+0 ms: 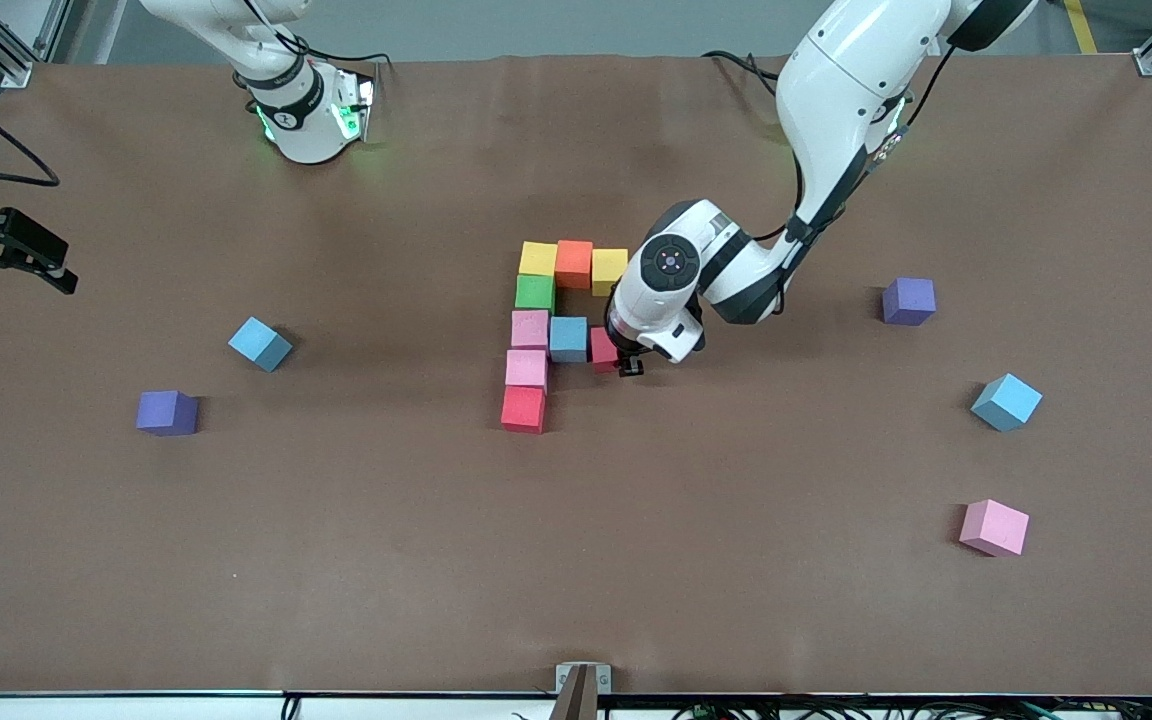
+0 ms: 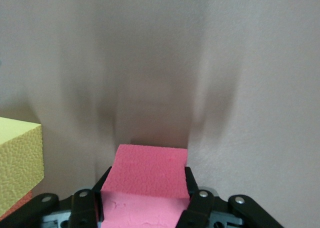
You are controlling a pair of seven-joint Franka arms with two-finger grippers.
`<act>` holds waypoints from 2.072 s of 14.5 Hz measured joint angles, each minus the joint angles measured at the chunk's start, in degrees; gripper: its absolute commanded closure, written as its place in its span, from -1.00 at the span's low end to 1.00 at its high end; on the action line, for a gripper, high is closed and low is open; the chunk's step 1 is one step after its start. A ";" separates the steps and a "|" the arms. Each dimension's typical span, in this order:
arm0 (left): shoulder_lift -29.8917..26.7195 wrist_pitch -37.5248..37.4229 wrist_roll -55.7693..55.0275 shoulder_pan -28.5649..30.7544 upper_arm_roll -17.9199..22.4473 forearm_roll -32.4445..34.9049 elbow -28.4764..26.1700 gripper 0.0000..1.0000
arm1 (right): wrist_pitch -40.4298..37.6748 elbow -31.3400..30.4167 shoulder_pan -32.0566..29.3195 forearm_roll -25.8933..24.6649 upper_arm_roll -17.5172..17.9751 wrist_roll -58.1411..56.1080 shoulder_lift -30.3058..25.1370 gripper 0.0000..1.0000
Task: Arrange 11 blocks into digit 3
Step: 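Lower the red block beside the light blue block and open the left gripper, then reach the left gripper to the light blue block near the pink block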
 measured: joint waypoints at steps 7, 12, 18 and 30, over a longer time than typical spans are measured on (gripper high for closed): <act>0.00 0.30 -0.05 -0.41 0.01 1.61 0.00 -0.80 | 0.00 0.09 -0.02 -0.02 -0.29 0.31 0.00 -1.00; 0.00 0.48 -0.04 -1.50 -0.02 4.40 0.01 -1.00 | -0.26 0.33 -0.02 -0.03 -0.25 2.52 -0.01 -1.00; -3.71 -2.52 2.64 -1.41 -0.06 6.86 1.02 -1.00 | -3.15 0.41 -0.05 -0.03 -0.40 3.28 -0.04 -1.00; -21.83 -24.25 54.85 21.27 0.54 6.97 -2.05 -1.00 | -0.36 0.41 -0.32 -0.03 -0.71 3.45 -0.08 -1.00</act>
